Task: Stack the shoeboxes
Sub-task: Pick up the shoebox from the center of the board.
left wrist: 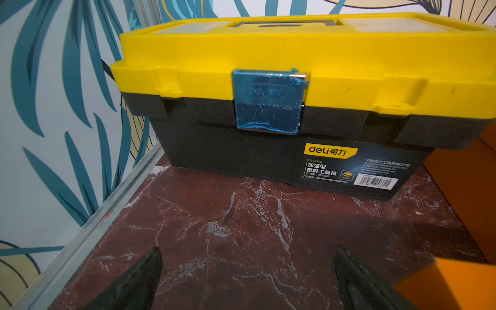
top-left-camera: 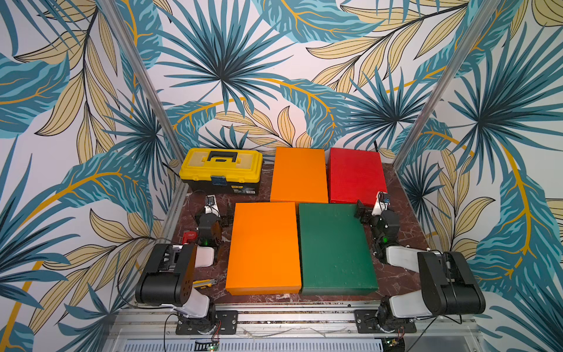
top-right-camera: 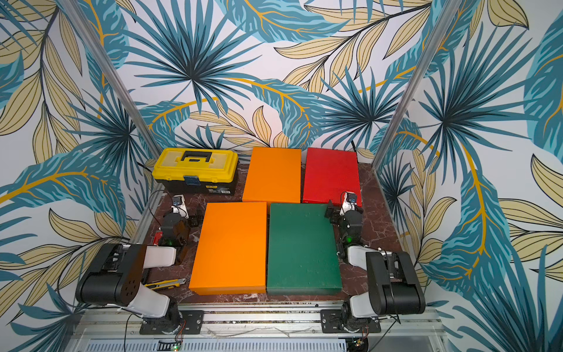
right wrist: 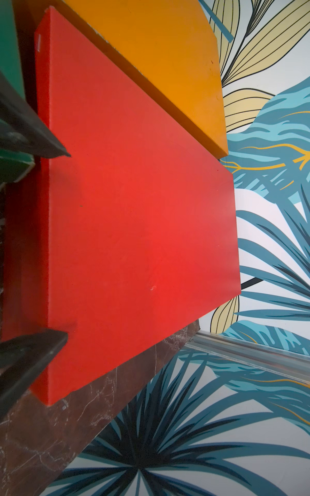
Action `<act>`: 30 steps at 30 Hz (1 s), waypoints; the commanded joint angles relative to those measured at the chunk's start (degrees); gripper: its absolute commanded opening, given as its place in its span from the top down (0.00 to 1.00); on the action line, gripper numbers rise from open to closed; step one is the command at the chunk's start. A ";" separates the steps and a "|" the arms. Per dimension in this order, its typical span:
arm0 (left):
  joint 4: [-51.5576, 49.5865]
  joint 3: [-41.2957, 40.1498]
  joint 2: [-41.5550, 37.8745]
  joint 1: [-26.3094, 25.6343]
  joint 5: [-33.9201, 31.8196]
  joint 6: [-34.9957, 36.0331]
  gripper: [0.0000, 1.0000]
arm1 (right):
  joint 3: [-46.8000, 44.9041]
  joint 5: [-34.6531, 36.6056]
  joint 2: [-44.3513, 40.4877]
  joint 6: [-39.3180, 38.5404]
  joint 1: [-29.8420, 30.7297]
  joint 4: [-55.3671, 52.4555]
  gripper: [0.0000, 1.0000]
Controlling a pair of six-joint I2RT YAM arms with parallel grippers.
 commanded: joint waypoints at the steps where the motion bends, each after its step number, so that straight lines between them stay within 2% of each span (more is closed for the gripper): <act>1: -0.66 0.32 0.57 0.35 0.56 0.33 0.01 | -0.54 1.87 1.94 -2.40 -0.02 -4.75 0.00; 14: -0.61 0.52 -0.60 -0.21 -0.45 1.20 0.00 | -0.52 2.44 0.78 -3.12 0.03 -4.95 0.01; 17: -3.56 0.57 -5.04 -2.21 -4.34 2.65 0.00 | 4.17 4.39 -5.99 -0.76 0.07 -21.29 0.00; 20: -7.61 0.40 -10.58 -3.97 -7.71 3.25 0.00 | 5.10 9.10 -13.14 3.93 0.20 -31.72 0.01; 23: -14.57 1.12 -17.25 -4.83 -11.52 -0.80 0.00 | 5.34 13.48 -20.64 7.71 1.08 -41.70 0.00; 27: -31.60 6.57 -25.50 -5.50 -11.17 -5.90 0.00 | 6.89 19.19 -29.94 11.75 2.55 -55.52 0.00; 30: -43.26 11.53 -29.43 -5.86 -12.83 -11.94 0.00 | 7.35 19.37 -36.63 15.98 2.88 -63.41 0.00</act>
